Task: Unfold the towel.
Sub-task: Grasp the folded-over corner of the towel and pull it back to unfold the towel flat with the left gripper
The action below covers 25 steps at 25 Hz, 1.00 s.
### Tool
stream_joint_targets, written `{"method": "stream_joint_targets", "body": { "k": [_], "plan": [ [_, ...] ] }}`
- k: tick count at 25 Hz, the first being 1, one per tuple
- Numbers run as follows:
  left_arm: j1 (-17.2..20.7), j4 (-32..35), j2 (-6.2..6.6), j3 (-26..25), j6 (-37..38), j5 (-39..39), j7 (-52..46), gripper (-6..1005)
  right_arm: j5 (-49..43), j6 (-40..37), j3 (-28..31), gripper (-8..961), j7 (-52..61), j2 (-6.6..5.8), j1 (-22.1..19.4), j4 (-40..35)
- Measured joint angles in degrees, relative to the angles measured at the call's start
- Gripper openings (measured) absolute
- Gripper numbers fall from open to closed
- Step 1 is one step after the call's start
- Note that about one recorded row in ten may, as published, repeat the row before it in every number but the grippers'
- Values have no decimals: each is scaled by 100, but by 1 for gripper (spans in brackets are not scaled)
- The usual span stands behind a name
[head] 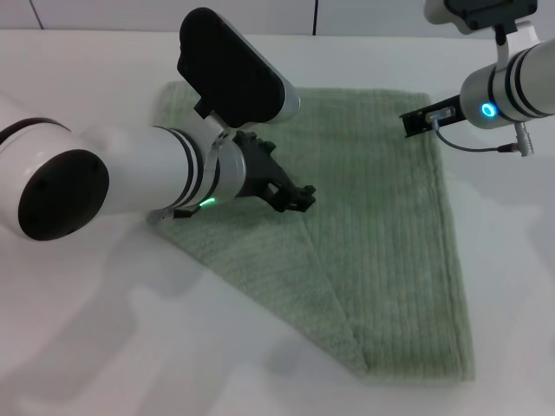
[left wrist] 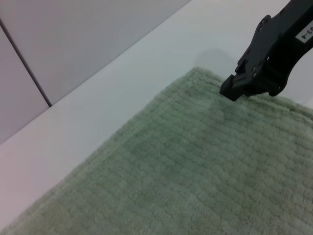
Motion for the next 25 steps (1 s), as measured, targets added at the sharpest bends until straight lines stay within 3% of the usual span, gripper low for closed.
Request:
{"method": "stream_joint_targets", "body": {
  "k": [25],
  "plan": [
    [-505,813,-9,91,185,-10,-156,752,2,-140,0,-1,-23,0,30,-229]
  ]
}}
